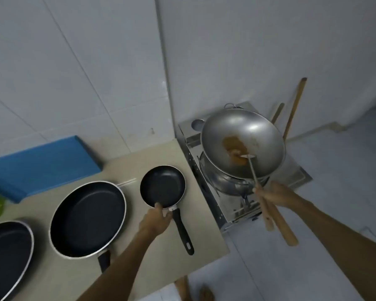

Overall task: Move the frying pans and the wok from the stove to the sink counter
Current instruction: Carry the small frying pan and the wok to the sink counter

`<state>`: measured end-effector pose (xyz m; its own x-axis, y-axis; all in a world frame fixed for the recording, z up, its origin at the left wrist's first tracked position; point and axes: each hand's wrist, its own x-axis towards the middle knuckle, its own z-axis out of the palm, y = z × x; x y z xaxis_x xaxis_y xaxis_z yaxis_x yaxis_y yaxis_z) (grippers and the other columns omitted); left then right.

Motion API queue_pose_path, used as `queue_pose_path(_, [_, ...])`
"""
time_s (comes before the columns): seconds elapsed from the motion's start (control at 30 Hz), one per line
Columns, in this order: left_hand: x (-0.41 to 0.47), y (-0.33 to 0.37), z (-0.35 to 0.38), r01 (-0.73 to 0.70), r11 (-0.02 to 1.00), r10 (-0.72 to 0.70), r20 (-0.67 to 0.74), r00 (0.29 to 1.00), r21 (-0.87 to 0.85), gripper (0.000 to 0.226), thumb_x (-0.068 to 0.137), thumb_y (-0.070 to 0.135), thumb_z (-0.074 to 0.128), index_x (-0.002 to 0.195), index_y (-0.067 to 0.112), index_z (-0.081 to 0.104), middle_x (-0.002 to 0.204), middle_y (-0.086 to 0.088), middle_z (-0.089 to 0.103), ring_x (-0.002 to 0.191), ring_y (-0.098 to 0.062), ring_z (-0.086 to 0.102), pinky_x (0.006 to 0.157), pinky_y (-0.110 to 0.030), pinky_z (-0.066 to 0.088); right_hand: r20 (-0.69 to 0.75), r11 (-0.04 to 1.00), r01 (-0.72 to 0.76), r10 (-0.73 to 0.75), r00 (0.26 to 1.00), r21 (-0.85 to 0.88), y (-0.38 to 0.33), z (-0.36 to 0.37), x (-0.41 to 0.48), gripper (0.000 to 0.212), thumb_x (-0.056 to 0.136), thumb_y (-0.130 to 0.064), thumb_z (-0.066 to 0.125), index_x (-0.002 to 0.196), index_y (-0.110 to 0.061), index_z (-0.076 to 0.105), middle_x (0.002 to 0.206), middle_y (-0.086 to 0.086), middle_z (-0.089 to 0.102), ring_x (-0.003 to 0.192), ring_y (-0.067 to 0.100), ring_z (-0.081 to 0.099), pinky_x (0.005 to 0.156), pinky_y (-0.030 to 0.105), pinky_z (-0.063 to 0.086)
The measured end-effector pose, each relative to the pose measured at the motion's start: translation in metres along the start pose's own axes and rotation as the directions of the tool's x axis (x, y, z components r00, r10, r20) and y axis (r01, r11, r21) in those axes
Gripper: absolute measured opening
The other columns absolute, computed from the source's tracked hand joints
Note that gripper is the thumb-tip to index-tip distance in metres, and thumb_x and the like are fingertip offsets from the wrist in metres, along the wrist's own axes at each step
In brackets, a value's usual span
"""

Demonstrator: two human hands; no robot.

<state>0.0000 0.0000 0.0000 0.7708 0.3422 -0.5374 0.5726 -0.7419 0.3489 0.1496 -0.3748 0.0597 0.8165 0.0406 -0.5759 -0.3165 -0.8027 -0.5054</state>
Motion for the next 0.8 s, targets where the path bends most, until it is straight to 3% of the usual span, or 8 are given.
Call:
queue_pose_path(0.1, [0.005, -0.009, 0.032, 0.149, 0.987, -0.141, 0.113, 0.984, -0.066, 0.056, 0.095, 0.049, 0.054, 0.127, 0.004, 0.047, 0.125, -0.02, 0.061, 0.112, -0.039, 0.062, 0.09, -0.043, 0.052, -0.009, 0.995, -0.082, 0.083, 0.997, 0.05, 0.01, 0.013, 0.008, 0.092, 0.082, -0.062, 0.072, 0.146, -0.003, 0.046, 0.148, 0.023, 0.053, 0.133, 0.039, 0.053, 0.089, 0.036, 0.042])
queue_pose_path(0.17, [0.006, -0.011, 0.053, 0.265, 0.942, -0.215, 0.238, 0.947, -0.206, 0.051, 0.095, 0.049, 0.056, 0.119, 0.005, 0.045, 0.116, -0.02, 0.064, 0.097, -0.036, 0.069, 0.078, -0.042, 0.058, 0.029, 0.989, -0.132, 0.13, 0.991, 0.071, 0.014, 0.02, 0.01, 0.1, 0.08, -0.064, 0.073, 0.15, -0.001, 0.039, 0.148, 0.023, 0.052, 0.13, 0.039, 0.054, 0.093, 0.039, 0.044])
queue_pose_path(0.23, [0.012, -0.009, 0.069, 0.342, 0.83, -0.21, 0.321, 0.924, -0.441, 0.047, 0.094, 0.049, 0.061, 0.103, 0.005, 0.049, 0.088, -0.015, 0.068, 0.065, -0.026, 0.069, 0.057, -0.036, 0.056, 0.003, 0.987, -0.129, 0.129, 0.992, 0.091, 0.018, 0.025, 0.018, 0.081, 0.081, -0.059, 0.074, 0.135, -0.002, 0.053, 0.13, 0.02, 0.063, 0.114, 0.036, 0.061, 0.088, 0.039, 0.046])
queue_pose_path(0.3, [0.017, -0.006, 0.086, 0.316, 0.671, -0.138, 0.306, 0.942, -0.671, 0.05, 0.09, 0.051, 0.065, 0.082, 0.003, 0.056, 0.059, -0.007, 0.063, 0.046, -0.022, 0.059, 0.051, -0.033, 0.05, -0.018, 0.984, -0.099, 0.103, 0.995, 0.147, 0.02, 0.029, 0.024, 0.047, 0.084, -0.046, 0.077, 0.105, -0.007, 0.064, 0.103, 0.018, 0.071, 0.099, 0.035, 0.068, 0.082, 0.044, 0.054])
queue_pose_path(0.37, [0.021, 0.001, 0.099, 0.298, 0.506, -0.15, 0.258, 0.954, -0.809, 0.046, 0.096, 0.047, 0.059, 0.084, 0.003, 0.062, 0.065, -0.009, 0.07, 0.055, -0.026, 0.068, 0.057, -0.038, 0.056, 0.009, 0.962, -0.109, 0.11, 0.994, 0.252, 0.019, 0.032, 0.026, 0.024, 0.088, -0.031, 0.075, 0.093, -0.01, 0.063, 0.093, 0.02, 0.071, 0.087, 0.034, 0.072, 0.072, 0.047, 0.061])
queue_pose_path(0.47, [0.027, 0.014, 0.112, 0.363, 0.281, -0.158, 0.33, 0.931, -0.889, 0.048, 0.101, 0.046, 0.049, 0.103, 0.0, 0.062, 0.089, -0.017, 0.074, 0.074, -0.033, 0.074, 0.058, -0.041, 0.059, 0.086, 0.927, -0.152, 0.13, 0.988, 0.344, 0.022, 0.029, 0.026, 0.019, 0.094, -0.019, 0.068, 0.103, -0.003, 0.063, 0.083, 0.016, 0.069, 0.058, 0.022, 0.069, 0.046, 0.028, 0.055])
queue_pose_path(0.67, [0.027, 0.027, 0.113, 0.369, 0.216, -0.256, 0.312, 0.915, -0.904, 0.038, 0.103, 0.041, 0.047, 0.099, 0.006, 0.06, 0.071, -0.008, 0.063, 0.063, -0.023, 0.062, 0.055, -0.031, 0.051, 0.214, 0.88, -0.217, 0.136, 0.967, 0.423, 0.033, 0.022, 0.031, 0.011, 0.091, -0.016, 0.061, 0.096, -0.006, 0.06, 0.058, 0.004, 0.064, 0.043, 0.018, 0.06, 0.044, 0.031, 0.053])
queue_pose_path(0.8, [0.011, 0.029, 0.099, 0.312, 0.085, -0.285, 0.277, 0.918, -0.946, 0.033, 0.107, 0.032, 0.04, 0.092, 0.005, 0.051, 0.066, -0.011, 0.048, 0.048, -0.026, 0.057, 0.044, -0.037, 0.053, 0.353, 0.737, -0.357, 0.171, 0.92, 0.574, 0.031, 0.026, 0.03, 0.015, 0.09, -0.025, 0.058, 0.082, -0.012, 0.06, 0.056, 0.006, 0.059, 0.04, 0.018, 0.053, 0.038, 0.027, 0.046])
